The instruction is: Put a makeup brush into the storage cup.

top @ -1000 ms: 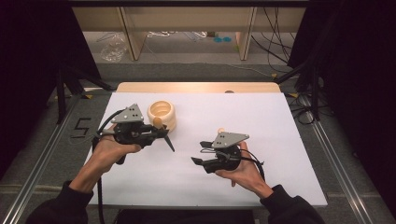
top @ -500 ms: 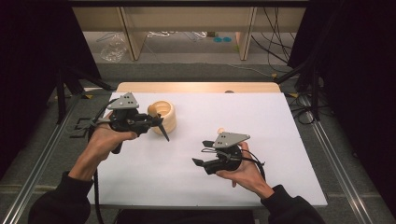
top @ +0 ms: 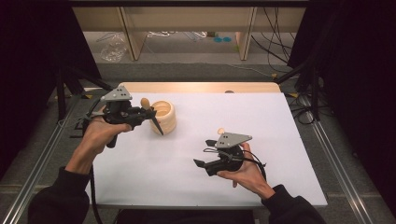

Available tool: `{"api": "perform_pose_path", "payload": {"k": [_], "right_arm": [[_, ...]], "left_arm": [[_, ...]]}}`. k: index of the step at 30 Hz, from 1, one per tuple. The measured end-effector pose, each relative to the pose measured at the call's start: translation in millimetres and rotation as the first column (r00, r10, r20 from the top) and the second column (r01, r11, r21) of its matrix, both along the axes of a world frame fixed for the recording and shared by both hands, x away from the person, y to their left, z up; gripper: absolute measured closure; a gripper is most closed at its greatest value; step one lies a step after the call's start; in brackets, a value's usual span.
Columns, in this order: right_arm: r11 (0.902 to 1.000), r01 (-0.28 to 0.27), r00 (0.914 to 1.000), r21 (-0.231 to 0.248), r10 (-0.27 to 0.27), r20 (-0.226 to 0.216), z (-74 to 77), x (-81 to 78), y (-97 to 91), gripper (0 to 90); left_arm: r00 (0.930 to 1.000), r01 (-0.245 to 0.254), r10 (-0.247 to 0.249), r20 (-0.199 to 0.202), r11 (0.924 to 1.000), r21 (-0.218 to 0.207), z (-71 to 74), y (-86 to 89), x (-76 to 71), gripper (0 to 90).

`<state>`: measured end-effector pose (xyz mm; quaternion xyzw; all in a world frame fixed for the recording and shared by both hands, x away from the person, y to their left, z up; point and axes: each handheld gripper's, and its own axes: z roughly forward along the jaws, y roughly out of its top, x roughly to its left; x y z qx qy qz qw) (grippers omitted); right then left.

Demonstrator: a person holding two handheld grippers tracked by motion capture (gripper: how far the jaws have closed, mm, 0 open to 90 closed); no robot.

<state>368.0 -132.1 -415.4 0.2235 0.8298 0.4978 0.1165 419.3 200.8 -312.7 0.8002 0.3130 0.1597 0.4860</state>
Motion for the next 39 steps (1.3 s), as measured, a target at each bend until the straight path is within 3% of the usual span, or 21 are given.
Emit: {"api": "perform_pose_path", "payload": {"k": [2,12,14,15,18,23,39], "right_arm": [[1.0000,0.001,0.9999,-0.001,-0.001,0.015,-0.5,1.1,-0.5,21.2],[1.0000,0.003,1.0000,0.002,-0.003,-0.004,-0.2,1.2,-2.1,18.6],[1.0000,0.008,1.0000,0.005,-0.008,0.001,-0.1,1.4,-2.4,18.5],[0.9999,0.008,1.0000,0.006,-0.008,-0.001,0.0,1.4,-2.6,18.2],[0.9999,0.008,1.0000,0.011,-0.008,0.001,-0.1,1.4,-2.5,17.6],[0.9998,0.012,0.9999,0.016,-0.012,0.005,0.2,1.5,-3.1,17.2],[0.9987,0.022,0.9997,0.046,-0.022,0.008,0.8,1.8,-5.3,17.2]], "left_arm": [[1.0000,-0.007,0.007,-0.005,1.0000,0.004,2.3,0.7,2.7,78.1],[0.9994,-0.033,0.033,0.008,0.9994,0.015,14.8,4.4,15.2,78.1],[0.9993,-0.037,0.037,0.006,0.9993,0.007,16.1,4.4,17.3,78.1],[0.9989,-0.046,0.046,0.006,0.9987,0.023,18.0,5.4,18.3,78.1],[0.9986,-0.051,0.051,0.009,0.9987,0.002,19.1,5.8,21.8,78.1],[0.9976,-0.069,0.069,0.011,0.9975,0.016,23.6,6.8,26.7,78.1],[0.9939,-0.110,0.110,0.012,0.9937,0.023,24.7,5.1,48.5,78.1]]}}
